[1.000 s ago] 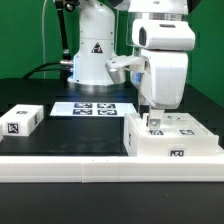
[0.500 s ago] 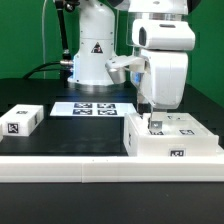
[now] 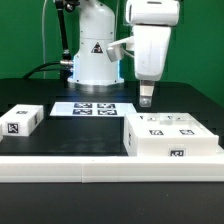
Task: Assemble cabinet
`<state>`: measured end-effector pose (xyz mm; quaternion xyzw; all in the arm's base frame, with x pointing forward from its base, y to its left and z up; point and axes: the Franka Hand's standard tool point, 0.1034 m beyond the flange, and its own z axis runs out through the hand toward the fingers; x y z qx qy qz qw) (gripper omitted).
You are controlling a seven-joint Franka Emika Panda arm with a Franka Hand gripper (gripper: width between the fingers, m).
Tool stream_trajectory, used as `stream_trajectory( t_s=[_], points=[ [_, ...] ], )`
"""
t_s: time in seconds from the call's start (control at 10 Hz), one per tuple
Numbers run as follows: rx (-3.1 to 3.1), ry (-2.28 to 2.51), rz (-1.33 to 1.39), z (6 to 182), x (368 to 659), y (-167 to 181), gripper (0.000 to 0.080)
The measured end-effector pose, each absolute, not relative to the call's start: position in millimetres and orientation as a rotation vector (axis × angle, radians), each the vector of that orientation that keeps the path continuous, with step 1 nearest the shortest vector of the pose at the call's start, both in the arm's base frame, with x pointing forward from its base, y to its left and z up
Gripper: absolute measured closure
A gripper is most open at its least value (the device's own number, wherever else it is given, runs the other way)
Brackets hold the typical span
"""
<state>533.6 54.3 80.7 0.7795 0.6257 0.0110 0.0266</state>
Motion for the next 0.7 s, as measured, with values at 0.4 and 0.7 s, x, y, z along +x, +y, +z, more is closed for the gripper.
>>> stream_trajectory(
  t_s=[0.4,0.7],
  points=[
    [2.494,1.828,0.038,79.9,534,54,0.0002],
    [2.767,1.399,0.149,75.7,520,59,0.0002]
  ],
)
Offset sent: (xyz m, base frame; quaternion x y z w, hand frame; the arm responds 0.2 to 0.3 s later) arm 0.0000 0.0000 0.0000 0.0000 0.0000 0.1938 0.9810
